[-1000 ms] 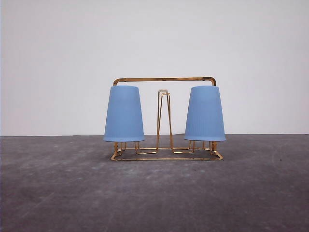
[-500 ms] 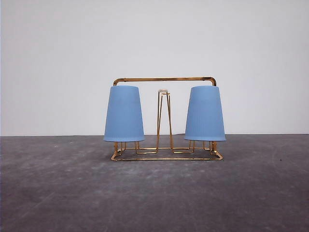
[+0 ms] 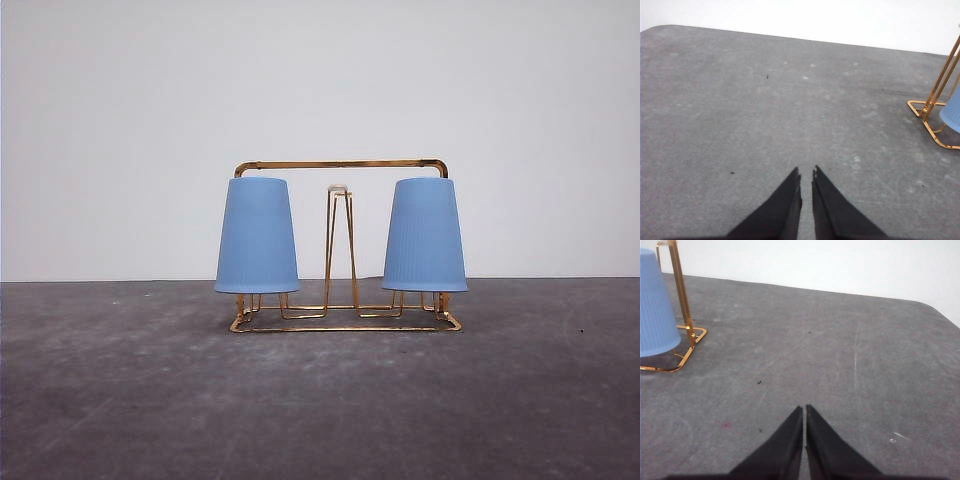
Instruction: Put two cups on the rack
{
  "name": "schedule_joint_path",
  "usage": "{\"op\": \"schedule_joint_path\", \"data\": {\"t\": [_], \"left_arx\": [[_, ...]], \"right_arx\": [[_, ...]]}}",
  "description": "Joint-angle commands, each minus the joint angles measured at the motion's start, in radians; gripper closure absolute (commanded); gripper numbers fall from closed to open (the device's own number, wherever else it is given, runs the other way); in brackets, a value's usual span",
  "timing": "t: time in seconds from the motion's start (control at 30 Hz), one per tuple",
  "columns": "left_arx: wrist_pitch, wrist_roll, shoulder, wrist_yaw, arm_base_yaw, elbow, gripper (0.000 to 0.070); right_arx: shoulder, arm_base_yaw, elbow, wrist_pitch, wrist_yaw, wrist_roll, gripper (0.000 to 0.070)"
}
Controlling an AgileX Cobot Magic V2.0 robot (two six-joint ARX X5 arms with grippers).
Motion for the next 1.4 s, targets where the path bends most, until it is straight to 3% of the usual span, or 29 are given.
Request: {"op": "schedule_joint_path", "data": {"t": [0.0,1.37], "left_arx": [[-0.003,-0.008,-0.002,-0.002,0.001,-0.014,0.0677],[-0.003,-0.008,-0.002,-0.002,0.001,-0.014,0.0677]], "right_arx": [[-0.002,0.002,-0.004,0.011,0.003,0.014,0.0693],[-0.002,0.002,-0.004,0.011,0.004,0.014,0.0693]]}}
